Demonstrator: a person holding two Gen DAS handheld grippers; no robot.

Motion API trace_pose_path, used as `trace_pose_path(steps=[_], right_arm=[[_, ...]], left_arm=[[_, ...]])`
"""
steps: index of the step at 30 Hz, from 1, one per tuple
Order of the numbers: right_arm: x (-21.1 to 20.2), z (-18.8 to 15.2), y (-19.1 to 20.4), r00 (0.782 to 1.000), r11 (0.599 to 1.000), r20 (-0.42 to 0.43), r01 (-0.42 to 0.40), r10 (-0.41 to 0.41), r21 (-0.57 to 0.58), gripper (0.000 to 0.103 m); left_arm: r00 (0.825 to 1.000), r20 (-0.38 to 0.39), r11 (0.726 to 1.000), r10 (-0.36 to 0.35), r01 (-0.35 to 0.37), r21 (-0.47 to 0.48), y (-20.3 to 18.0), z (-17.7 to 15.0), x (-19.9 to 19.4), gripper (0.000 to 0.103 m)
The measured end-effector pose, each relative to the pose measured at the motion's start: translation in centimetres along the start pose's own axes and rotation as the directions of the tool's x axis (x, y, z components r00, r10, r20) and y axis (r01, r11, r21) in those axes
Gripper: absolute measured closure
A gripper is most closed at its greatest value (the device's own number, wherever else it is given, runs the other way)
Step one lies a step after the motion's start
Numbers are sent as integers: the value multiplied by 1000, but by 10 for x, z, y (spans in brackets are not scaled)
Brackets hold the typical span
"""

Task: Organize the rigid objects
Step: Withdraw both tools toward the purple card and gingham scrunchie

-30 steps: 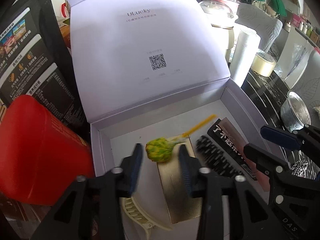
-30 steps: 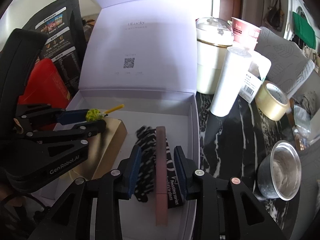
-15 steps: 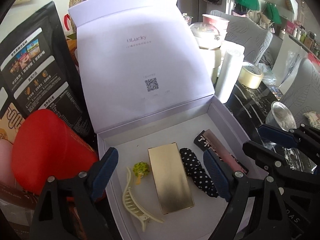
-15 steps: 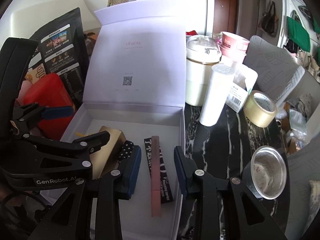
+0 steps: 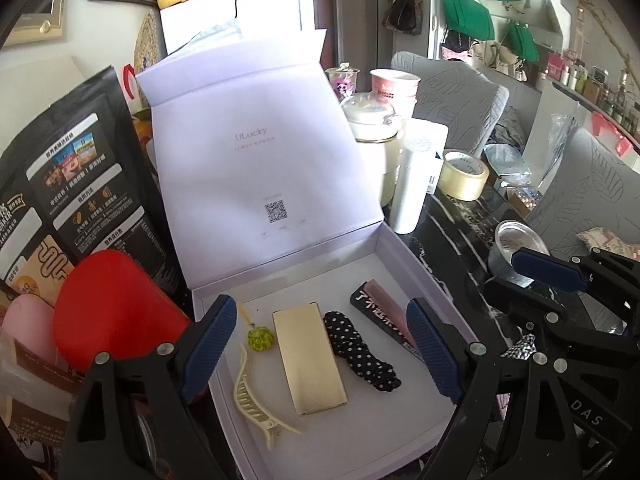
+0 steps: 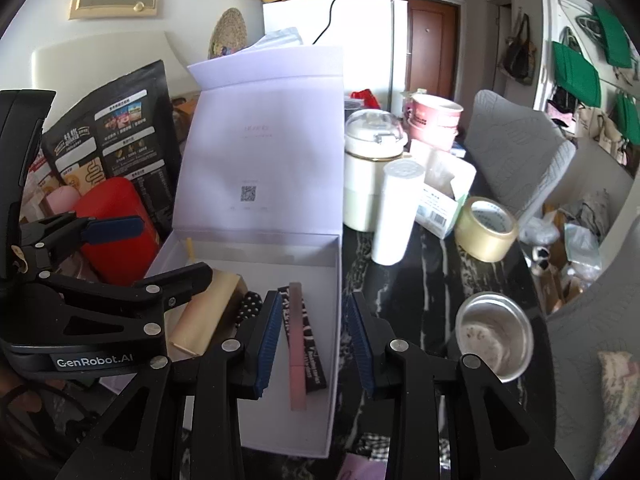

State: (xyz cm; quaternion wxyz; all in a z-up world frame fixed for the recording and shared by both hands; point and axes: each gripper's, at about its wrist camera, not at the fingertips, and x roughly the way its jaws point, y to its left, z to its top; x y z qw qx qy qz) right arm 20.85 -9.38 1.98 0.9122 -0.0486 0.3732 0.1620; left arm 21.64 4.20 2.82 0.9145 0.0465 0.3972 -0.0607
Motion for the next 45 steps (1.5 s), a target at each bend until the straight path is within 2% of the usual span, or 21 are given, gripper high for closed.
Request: trace_pose_path(steps=[13, 21, 23, 31, 35, 45], right_arm=[[-59, -17, -6, 996, 998, 51, 66, -66, 10, 69], [-94, -34, -13, 991, 994, 72, 107, -109, 33, 69], [-101, -40, -15, 990, 993, 77, 114, -117, 38, 65], [-124, -64, -19, 987, 990, 86, 130, -134, 50, 65], [-133, -75, -22, 986, 989, 88, 137, -142, 59, 61], [-143, -105, -41, 984, 984, 67, 157, -163, 88, 58]], left_arm=[[995, 71, 997, -72, 69, 45, -33, -7, -42, 15], [988, 75, 987, -133, 126, 96, -59, -22, -65, 15], [987, 78, 986, -141, 133, 101, -64, -25, -69, 15], [984, 67, 980, -168, 159, 119, -81, -40, -81, 15], [984, 52, 978, -171, 163, 128, -89, -49, -84, 15], [985, 3, 975, -175, 173, 140, -111, -70, -76, 15]])
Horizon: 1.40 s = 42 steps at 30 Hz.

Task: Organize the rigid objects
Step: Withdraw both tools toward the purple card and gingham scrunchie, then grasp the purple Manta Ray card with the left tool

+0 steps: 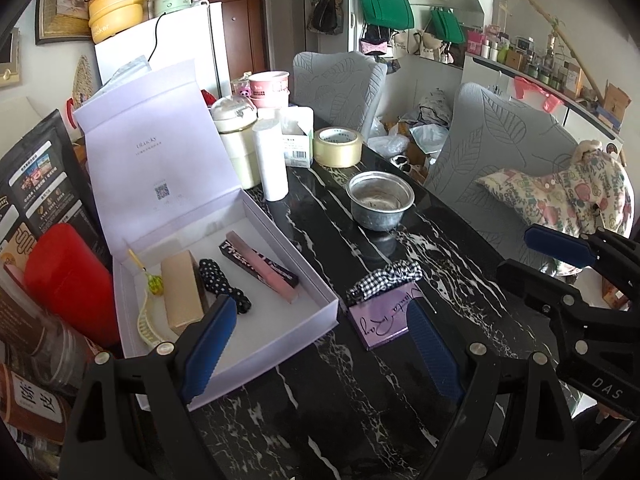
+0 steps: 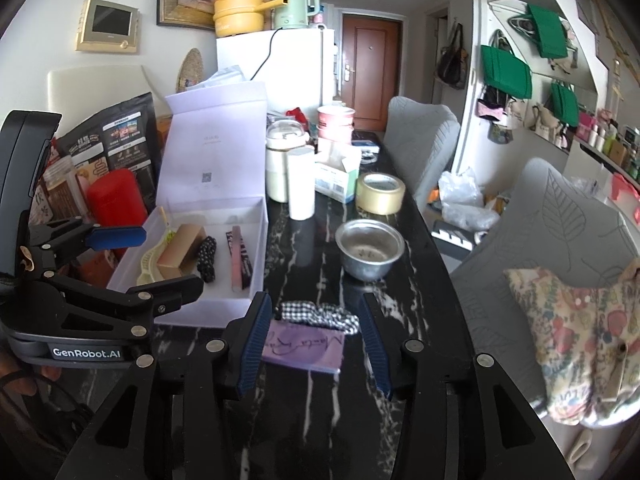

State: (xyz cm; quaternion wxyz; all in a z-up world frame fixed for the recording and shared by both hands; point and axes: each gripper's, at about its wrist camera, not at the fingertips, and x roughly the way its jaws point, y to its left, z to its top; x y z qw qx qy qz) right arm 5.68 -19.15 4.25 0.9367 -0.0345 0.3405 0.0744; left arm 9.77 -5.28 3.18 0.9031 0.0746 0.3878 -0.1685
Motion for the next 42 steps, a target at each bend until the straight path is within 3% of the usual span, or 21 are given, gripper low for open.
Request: trace_pose_path(steps=[11, 26, 37, 42], right_arm=[[-3, -34, -36, 1000, 999, -13, 22, -21, 49, 45], [14, -72, -88, 997, 988, -68, 46, -37, 144, 45], [25, -85, -111, 994, 980, -99, 67, -50, 188, 45], [30, -88, -115, 992, 977, -111, 75, -54, 199, 45]], left_arm=[[997, -73, 998, -38, 35, -51, -27, -14, 32, 15], [984, -160, 988, -74, 50, -148, -59, -25, 97, 15], [978, -204, 981, -37, -3, -193, -68, -23, 139, 15], [980, -200, 987, 21, -52, -151, -76, -19, 145, 15]])
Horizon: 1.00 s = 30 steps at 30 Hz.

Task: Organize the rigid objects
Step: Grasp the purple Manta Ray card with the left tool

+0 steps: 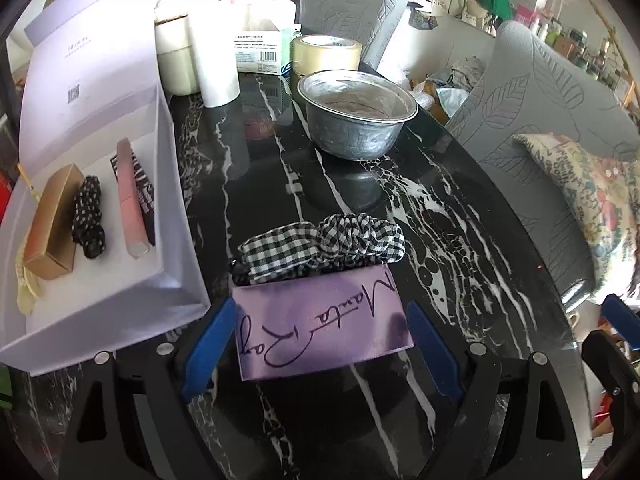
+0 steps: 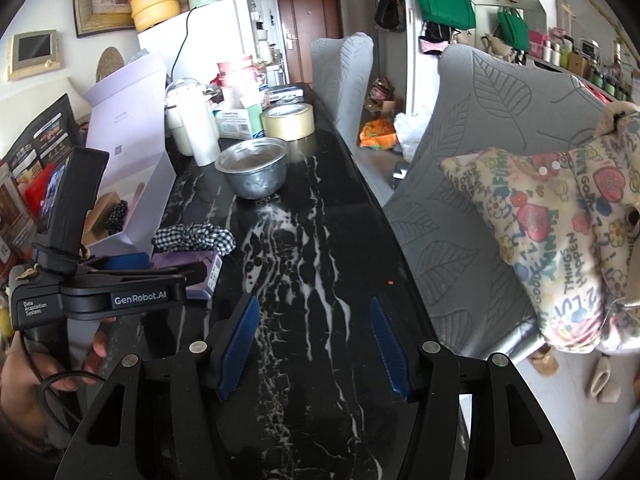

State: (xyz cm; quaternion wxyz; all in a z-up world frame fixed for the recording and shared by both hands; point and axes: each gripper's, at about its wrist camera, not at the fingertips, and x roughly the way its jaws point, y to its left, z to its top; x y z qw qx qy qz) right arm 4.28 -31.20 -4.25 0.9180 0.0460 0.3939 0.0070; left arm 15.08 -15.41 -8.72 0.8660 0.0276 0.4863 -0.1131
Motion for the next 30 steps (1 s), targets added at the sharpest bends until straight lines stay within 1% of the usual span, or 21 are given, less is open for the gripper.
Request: trace_pose_path(steps=[2, 3, 4, 5, 6, 7, 9, 12, 13, 19, 20, 21, 22, 24, 27, 30], right_arm=[[2, 0, -1, 1000, 1000, -3, 1, -1, 2, 45], [2, 0, -2, 1000, 1000, -4, 1, -1, 2, 45], [3, 0, -2, 1000, 1000, -5, 0, 0, 2, 45], [4, 1, -2, 1000, 1000, -5, -1, 1, 1, 45], [4, 1, -2, 1000, 1000, -5, -2, 2, 1, 45], [5, 1, -2, 1000, 1000, -5, -4, 4, 0, 45], [5, 2, -2, 1000, 1000, -3, -7, 7, -1, 45], [5, 3, -1, 1000, 1000, 0, -7, 7, -7, 45], [5, 3, -1, 1000, 1000, 1, -6, 6, -10, 45], [11, 4, 0, 1000, 1000, -10, -10, 10, -13, 45], [12, 5, 1, 1000, 1000, -9, -10, 10, -17, 45], [13, 5, 1, 1000, 1000, -9, -9, 9, -20, 45], [14, 6, 3, 1000, 1000, -11, -8, 8, -27, 45], [17, 8, 5, 1000, 999, -15, -8, 7, -38, 45], [22, 12, 9, 1000, 998, -20, -25, 24, -54, 45], [31, 18, 14, 998, 995, -31, -57, 55, -77, 45]], left_arm=[[999, -2, 999, 33, -33, 9, -3, 0, 2, 15], [1000, -1, 1000, 31, -31, 4, -3, 0, 2, 14], [1000, -2, 1000, 24, -24, -15, -1, 0, 3, 13], [1000, -16, 999, 13, -13, -37, 2, 0, 5, 9], [999, -41, 998, -6, 3, -66, 5, 0, 9, 4], [997, -65, 995, -31, 24, -101, 9, 0, 13, 4], [999, -54, 995, -1, -4, -96, 8, 0, 14, 2], [995, -81, 998, 58, -61, -34, 1, 0, 21, 0], [995, -80, 998, 67, -68, -14, -2, -1, 22, 0], [998, -42, 999, 49, -49, -1, -5, -7, 18, 0], [999, -31, 999, 42, -42, -2, -4, -8, 16, 1], [999, -15, 999, 35, -35, -10, -3, -11, 14, 6], [999, -3, 999, 32, -32, -18, 0, -12, 12, 6], [1000, 6, 1000, 5, -5, -23, 4, -15, 8, 6], [1000, 3, 1000, -5, 5, -5, 7, -20, 4, 6], [999, -9, 999, -38, 38, -7, 15, -32, -7, 6]])
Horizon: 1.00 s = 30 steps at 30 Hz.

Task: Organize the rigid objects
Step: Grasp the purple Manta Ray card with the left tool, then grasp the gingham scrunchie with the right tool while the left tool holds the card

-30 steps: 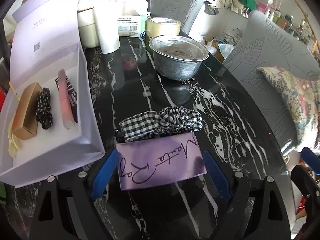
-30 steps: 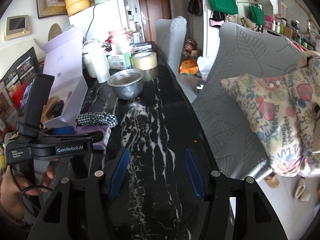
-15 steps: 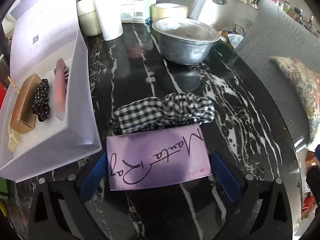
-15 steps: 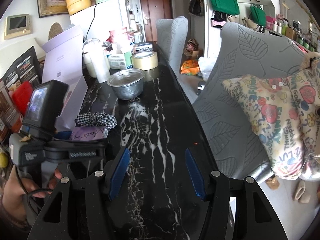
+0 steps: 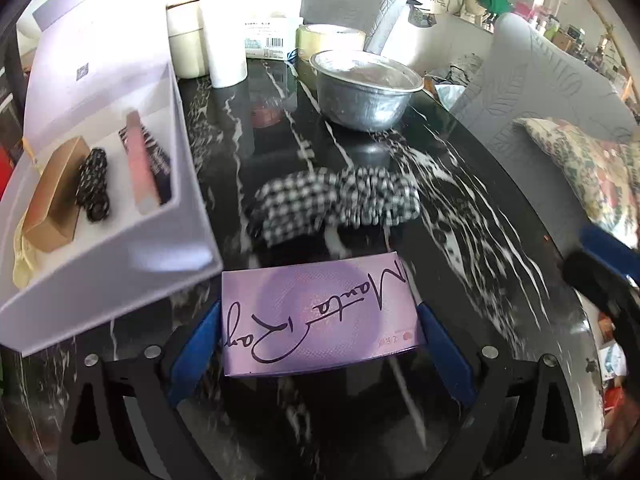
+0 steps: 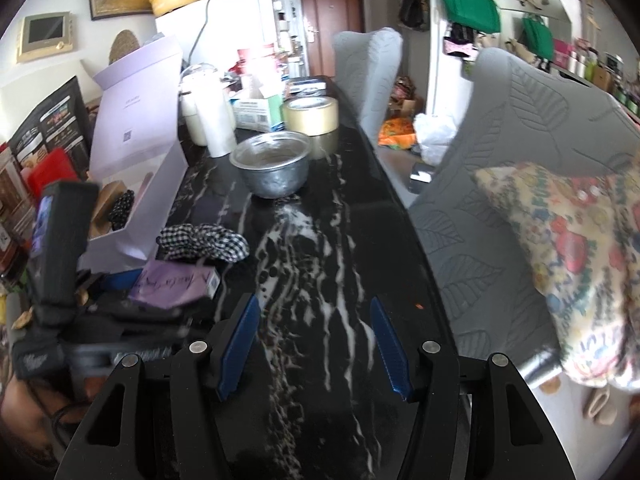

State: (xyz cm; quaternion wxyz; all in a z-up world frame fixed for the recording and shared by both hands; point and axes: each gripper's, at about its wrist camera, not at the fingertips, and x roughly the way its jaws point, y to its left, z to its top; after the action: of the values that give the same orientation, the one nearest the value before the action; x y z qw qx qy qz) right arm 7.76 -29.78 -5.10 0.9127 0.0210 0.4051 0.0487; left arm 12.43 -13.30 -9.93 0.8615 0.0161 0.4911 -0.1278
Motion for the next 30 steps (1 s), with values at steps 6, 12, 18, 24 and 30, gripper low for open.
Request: trace_pose_path(steps=[6, 12, 18, 24, 30], right_arm=[[24, 13, 19, 995, 993, -32, -95, 93, -65, 45], [59, 24, 37, 981, 977, -94, -181, 171, -116, 44], [85, 35, 62, 981, 955, -108, -184, 163, -234, 44], [94, 42, 78, 978, 929, -100, -204, 181, -310, 44], [95, 34, 89, 974, 903, -141, -220, 179, -369, 79]], left_arm=[[1000, -18, 1000, -19, 19, 5, 21, -24, -19, 6], [1000, -11, 1000, -8, 8, 0, 45, -34, -32, 6], [1000, -17, 999, 2, -3, -32, 61, -35, -32, 6], [1000, -19, 999, -5, 4, -37, 67, -38, -32, 6], [1000, -17, 999, -1, 0, -40, 68, -40, -34, 6]])
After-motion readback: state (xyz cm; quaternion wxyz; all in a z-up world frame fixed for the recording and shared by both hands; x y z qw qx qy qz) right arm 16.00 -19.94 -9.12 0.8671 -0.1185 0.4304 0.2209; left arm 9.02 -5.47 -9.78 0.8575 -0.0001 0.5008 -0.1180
